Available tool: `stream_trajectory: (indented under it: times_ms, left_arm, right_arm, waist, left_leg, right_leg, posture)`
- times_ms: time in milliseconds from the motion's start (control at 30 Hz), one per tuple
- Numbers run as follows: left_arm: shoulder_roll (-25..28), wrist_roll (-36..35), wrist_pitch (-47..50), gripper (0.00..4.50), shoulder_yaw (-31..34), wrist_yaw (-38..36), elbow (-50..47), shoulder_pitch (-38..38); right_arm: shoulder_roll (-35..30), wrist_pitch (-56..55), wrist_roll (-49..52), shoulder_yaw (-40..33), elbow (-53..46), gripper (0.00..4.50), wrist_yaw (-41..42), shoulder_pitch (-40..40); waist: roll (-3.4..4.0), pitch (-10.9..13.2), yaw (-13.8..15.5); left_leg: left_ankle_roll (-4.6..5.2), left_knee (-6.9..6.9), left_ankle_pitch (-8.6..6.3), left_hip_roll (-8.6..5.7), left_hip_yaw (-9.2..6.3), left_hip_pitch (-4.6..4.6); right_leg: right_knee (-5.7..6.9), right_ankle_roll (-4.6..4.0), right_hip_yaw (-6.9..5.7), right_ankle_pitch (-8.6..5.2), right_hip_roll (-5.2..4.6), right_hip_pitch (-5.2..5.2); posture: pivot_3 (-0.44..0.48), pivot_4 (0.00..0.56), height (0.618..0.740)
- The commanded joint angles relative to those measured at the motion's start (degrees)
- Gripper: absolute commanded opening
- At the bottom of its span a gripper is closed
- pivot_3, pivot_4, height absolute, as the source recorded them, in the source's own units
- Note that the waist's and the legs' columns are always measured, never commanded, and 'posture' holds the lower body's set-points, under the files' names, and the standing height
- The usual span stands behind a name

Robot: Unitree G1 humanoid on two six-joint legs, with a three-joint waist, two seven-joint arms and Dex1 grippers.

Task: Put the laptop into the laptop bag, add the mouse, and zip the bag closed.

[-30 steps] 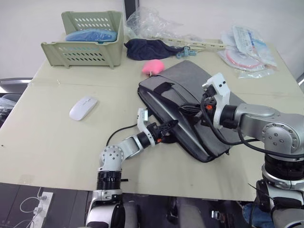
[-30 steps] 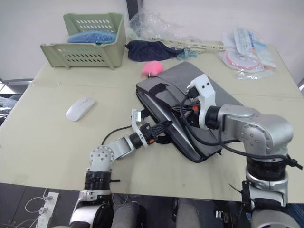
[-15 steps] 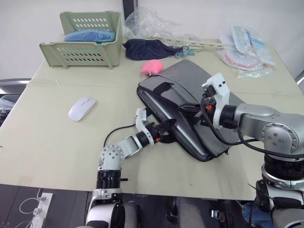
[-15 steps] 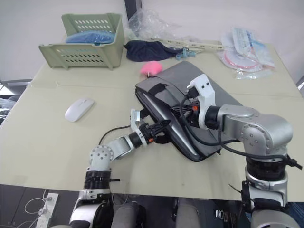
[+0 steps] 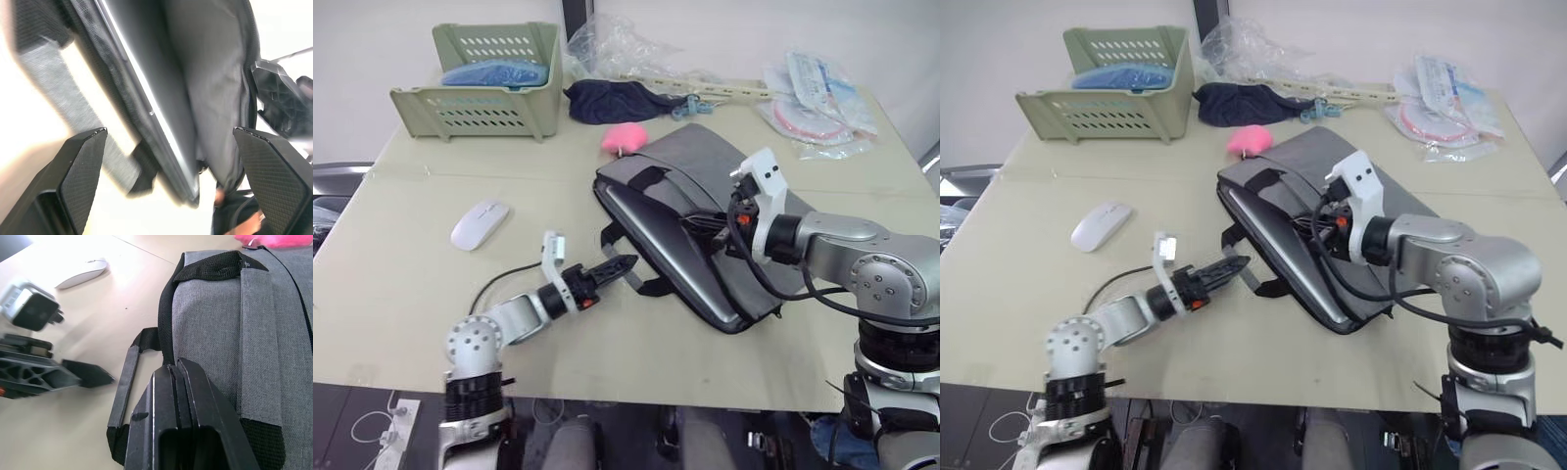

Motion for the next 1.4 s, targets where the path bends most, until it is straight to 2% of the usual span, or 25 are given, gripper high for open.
stream_trajectory:
  times_ms: [33,133,200,267,467,633,733,933,1000,1067,1133,1233,1300,1400]
  left_arm:
    - [7.8,-4.0,-1.2,4.43,3.6,-7.7,-8.7,2.5]
    - [16.5,0.8,-6.6,4.43,5.2,-17.4,-12.2,7.9]
    - [18.2,4.4,-14.5,4.43,8.1,-23.2,-11.6,11.6]
    - [22.2,10.4,-21.0,4.43,8.7,-28.7,-9.5,15.0]
    - [27.8,16.9,-30.1,4.43,13.6,-36.7,-0.6,19.5]
    - [32.1,23.1,-36.9,4.43,16.6,-41.0,11.9,20.3]
    - [33.5,24.0,-38.4,4.5,17.6,-41.8,16.3,18.5]
    - [37.4,28.2,-43.7,4.5,17.8,-45.5,26.0,15.0]
    - [39.4,30.6,-46.6,4.5,17.3,-47.0,30.8,13.4]
    - [41.3,32.7,-48.5,4.5,16.6,-47.6,35.7,11.3]
    - [43.0,34.7,-51.0,4.5,15.8,-47.3,42.7,7.3]
    - [44.9,38.3,-55.9,4.5,14.2,-47.4,51.8,2.5]
    - [46.8,41.6,-61.9,4.5,13.2,-45.7,59.7,-1.7]
    - [48.6,45.2,-69.2,4.5,11.7,-44.4,69.0,-6.3]
  right_arm:
    - [-1.8,-3.3,-0.8,-0.5,0.4,0.0,2.1,0.0]
    - [-2.8,-5.1,-1.5,-0.2,1.7,0.0,3.3,0.3]
    - [-3.4,-6.1,-1.8,0.0,2.2,0.0,4.0,0.8]
    - [-3.9,-6.9,-2.0,0.1,2.5,0.0,4.6,1.4]
    - [-4.6,-8.4,-2.1,0.8,2.1,0.0,5.2,3.1]
    - [-4.2,-11.8,-2.4,1.4,0.5,0.0,5.5,7.1]
    - [-4.1,-12.7,-1.0,-1.1,-0.3,0.93,5.6,9.1]
    - [-8.6,-14.1,3.7,-9.4,-2.8,3.77,10.6,14.4]
    - [-11.6,-17.3,2.4,-13.2,-2.2,4.47,13.1,17.2]
    - [-17.4,-30.7,-7.6,-13.2,-0.3,4.47,19.4,24.2]
    - [-20.2,-41.7,-13.8,-15.9,5.2,4.47,24.0,31.2]
    - [-20.7,-51.2,-15.9,-21.1,13.0,4.47,27.7,36.1]
    - [-20.6,-55.7,-16.6,-26.8,19.5,4.47,28.7,39.0]
    - [-20.8,-60.9,-18.2,-31.3,26.3,4.47,29.8,42.7]
  waist:
    - [0.0,0.0,0.0]
    - [0.02,0.0,-0.3]
    - [0.02,0.0,-0.4]
    - [0.0,0.0,-0.2]
    - [0.0,0.0,-0.4]
    - [0.0,0.0,-0.3]
    - [-0.01,0.0,-0.2]
    - [-0.01,0.0,-0.4]
    - [-0.01,0.0,-0.4]
    - [-0.02,0.0,-0.3]
    - [-0.18,-0.1,0.1]
    - [-0.29,-0.1,-0.2]
    - [-0.29,-0.1,-0.4]
    - [-0.32,-0.1,-0.6]
  left_leg:
    - [0.0,0.0,0.0,-0.01,-0.01,-0.02]
    - [-0.01,0.01,0.0,-0.02,0.0,-0.03]
    - [-0.03,-0.03,-0.01,-0.01,0.05,0.01]
    - [-0.03,-0.02,-0.02,-0.01,0.07,0.01]
    - [-0.06,-0.04,-0.03,0.0,0.09,-0.02]
    - [-0.07,-0.2,-0.04,0.04,0.1,-0.03]
    - [-0.07,-0.21,-0.04,0.02,0.12,-0.05]
    - [-0.07,-0.35,-0.04,0.05,0.14,-0.01]
    - [-0.07,-0.43,-0.05,0.05,0.15,0.03]
    - [-0.07,-0.48,-0.05,0.05,0.21,0.07]
    - [-0.07,-0.67,-0.05,0.02,0.27,0.13]
    - [-0.06,-0.82,-0.04,0.01,0.42,0.23]
    - [-0.05,-0.82,-0.04,0.0,0.54,0.25]
    - [-0.05,-0.88,-0.04,0.01,0.57,0.27]
  right_leg:
    - [-0.02,0.0,0.0,0.0,-0.01,0.0]
    - [-0.06,0.0,0.01,0.0,-0.01,0.0]
    - [-0.07,-0.01,0.01,-0.01,0.01,0.0]
    - [-0.09,-0.01,0.01,-0.01,0.02,0.0]
    - [-0.17,-0.02,0.03,-0.01,0.04,-0.01]
    - [-0.2,-0.04,-0.03,-0.03,0.07,-0.08]
    - [-0.24,-0.04,-0.02,-0.03,0.05,-0.09]
    - [-0.26,-0.04,-0.05,-0.02,0.06,-0.1]
    - [-0.28,-0.04,-0.06,-0.02,0.06,-0.1]
    - [-0.29,-0.04,-0.05,-0.02,0.06,-0.11]
    - [-0.43,-0.03,-0.05,-0.02,0.06,-0.1]
    - [-0.54,-0.01,-0.05,-0.01,0.07,-0.05]
    - [-0.55,0.02,-0.04,0.01,0.05,-0.06]
    - [-0.57,0.02,-0.07,0.01,0.07,-0.07]
  posture:
    - [0.0,0.15,0.74]
    - [0.0,0.15,0.74]
    - [0.0,0.15,0.74]
    - [0.0,0.15,0.74]
    - [0.0,0.15,0.74]
    - [0.0,0.15,0.74]
    - [0.0,0.15,0.74]
    - [0.0,0.15,0.74]
    - [0.0,0.15,0.74]
    - [0.0,0.15,0.74]
    - [0.0,0.15,0.74]
    - [0.0,0.15,0.74]
    - [0.0,0.15,0.74]
    - [0.0,0.15,0.74]
